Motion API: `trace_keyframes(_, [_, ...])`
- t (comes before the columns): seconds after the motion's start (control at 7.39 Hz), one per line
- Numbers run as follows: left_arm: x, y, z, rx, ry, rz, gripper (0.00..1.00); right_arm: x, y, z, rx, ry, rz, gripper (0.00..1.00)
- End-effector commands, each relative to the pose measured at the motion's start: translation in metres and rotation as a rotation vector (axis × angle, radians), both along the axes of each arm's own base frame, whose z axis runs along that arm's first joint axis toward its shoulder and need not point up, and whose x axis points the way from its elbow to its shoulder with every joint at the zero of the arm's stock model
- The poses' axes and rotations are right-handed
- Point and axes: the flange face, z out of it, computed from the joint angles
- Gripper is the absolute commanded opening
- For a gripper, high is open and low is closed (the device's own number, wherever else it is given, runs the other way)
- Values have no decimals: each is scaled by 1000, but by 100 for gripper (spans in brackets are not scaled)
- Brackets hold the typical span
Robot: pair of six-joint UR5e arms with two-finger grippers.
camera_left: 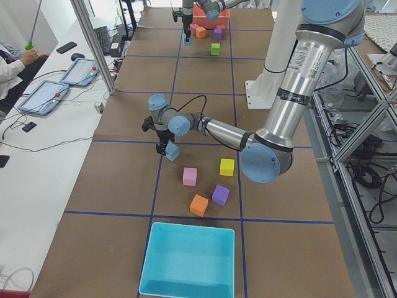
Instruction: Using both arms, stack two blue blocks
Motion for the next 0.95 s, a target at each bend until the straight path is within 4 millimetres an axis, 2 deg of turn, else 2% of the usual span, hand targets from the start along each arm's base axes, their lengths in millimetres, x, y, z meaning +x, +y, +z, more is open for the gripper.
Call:
trace_keyframes(0.0, [6,4,-1,1,2,9,99,-56,4,-55,-68,-50,45,64])
trace_keyframes(0.27, [20,11,1,-1,0,34,99,-78,5,-73,-73,-56,48,64])
trace_keyframes(0.41, [20,11,1,0,0,35,97,-92,3,-95,-85,-44,65,64])
trace_keyframes(0.54, [20,11,1,-2,-1,34,80,-111,3,-123,-101,-56,82,64])
trace_keyframes(0.68, [20,11,1,-2,0,33,61,-132,0,-142,-123,-64,107,64])
trace_keyframes(0.81, [20,11,1,-5,-2,33,52,-158,-1,-161,-138,-64,158,64])
